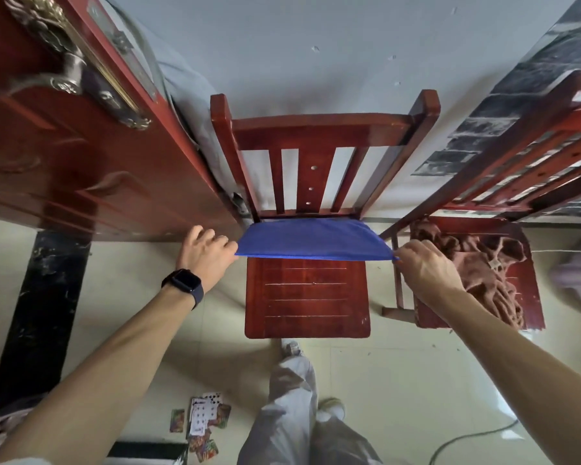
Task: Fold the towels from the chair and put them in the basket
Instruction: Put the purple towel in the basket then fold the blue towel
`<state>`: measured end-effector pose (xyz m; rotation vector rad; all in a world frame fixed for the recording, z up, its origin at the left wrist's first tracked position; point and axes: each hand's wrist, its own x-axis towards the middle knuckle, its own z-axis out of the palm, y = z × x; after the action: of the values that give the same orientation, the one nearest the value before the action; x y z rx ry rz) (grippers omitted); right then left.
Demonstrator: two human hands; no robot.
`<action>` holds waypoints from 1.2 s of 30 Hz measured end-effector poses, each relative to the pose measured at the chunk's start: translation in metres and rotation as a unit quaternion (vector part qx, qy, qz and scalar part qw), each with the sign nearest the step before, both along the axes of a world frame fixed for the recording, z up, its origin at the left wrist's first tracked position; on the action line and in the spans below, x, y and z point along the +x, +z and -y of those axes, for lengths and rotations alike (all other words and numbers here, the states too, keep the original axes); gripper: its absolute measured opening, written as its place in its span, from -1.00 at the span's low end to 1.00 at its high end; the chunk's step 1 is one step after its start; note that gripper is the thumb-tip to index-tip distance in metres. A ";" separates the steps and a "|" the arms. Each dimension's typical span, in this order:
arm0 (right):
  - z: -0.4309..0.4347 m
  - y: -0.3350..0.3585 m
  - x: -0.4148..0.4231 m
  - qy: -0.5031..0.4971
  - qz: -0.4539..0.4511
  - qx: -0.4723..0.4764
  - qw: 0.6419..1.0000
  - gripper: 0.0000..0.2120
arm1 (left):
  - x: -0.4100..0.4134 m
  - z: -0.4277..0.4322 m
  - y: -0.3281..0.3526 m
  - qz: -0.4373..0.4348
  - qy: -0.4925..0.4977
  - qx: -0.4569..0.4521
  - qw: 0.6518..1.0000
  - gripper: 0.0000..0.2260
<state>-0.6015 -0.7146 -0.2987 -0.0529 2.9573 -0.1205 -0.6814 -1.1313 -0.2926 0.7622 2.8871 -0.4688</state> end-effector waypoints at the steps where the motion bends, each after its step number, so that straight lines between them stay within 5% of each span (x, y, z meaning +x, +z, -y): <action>1: 0.001 -0.013 0.012 -0.002 0.010 -0.004 1.000 -0.86 | 0.012 0.002 -0.012 0.011 -0.003 -0.013 1.000 -0.84; 9: 0.022 -0.122 0.132 -0.044 0.185 -0.007 0.982 -0.91 | 0.134 0.007 -0.118 0.203 0.018 -0.105 0.973 -0.83; 13: 0.027 -0.149 0.180 -0.063 0.269 -0.031 0.961 -0.83 | 0.183 0.009 -0.150 0.269 0.028 -0.082 0.959 -0.93; 17: 0.032 -0.157 0.187 -0.244 0.253 -0.193 0.916 -0.92 | 0.182 0.021 -0.167 0.301 0.167 0.071 0.936 -0.87; 19: 0.031 -0.160 0.175 -0.363 0.242 -0.276 0.856 -0.96 | 0.168 0.024 -0.170 0.322 0.298 0.202 0.876 -0.90; 22: 0.026 -0.174 0.152 -0.481 0.232 -0.382 0.754 -0.96 | 0.137 0.023 -0.178 0.376 0.457 0.373 0.714 -0.93; 24: 0.026 -0.188 0.134 -0.512 0.201 -0.428 0.717 -0.95 | 0.115 0.020 -0.190 0.375 0.498 0.436 0.648 -0.96; 30: 0.029 -0.235 0.065 -0.498 0.115 -0.421 0.750 -0.89 | 0.059 0.004 -0.250 0.295 0.540 0.512 0.600 -0.95; 36: 0.022 -0.284 0.031 -0.497 0.120 -0.369 0.776 -0.93 | 0.035 -0.008 -0.301 0.251 0.531 0.486 0.646 -0.91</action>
<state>-0.5700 -0.7361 -0.5823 1.2896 2.1554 -1.2702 -0.6468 -1.1230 -0.5932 -0.7569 2.2213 1.2564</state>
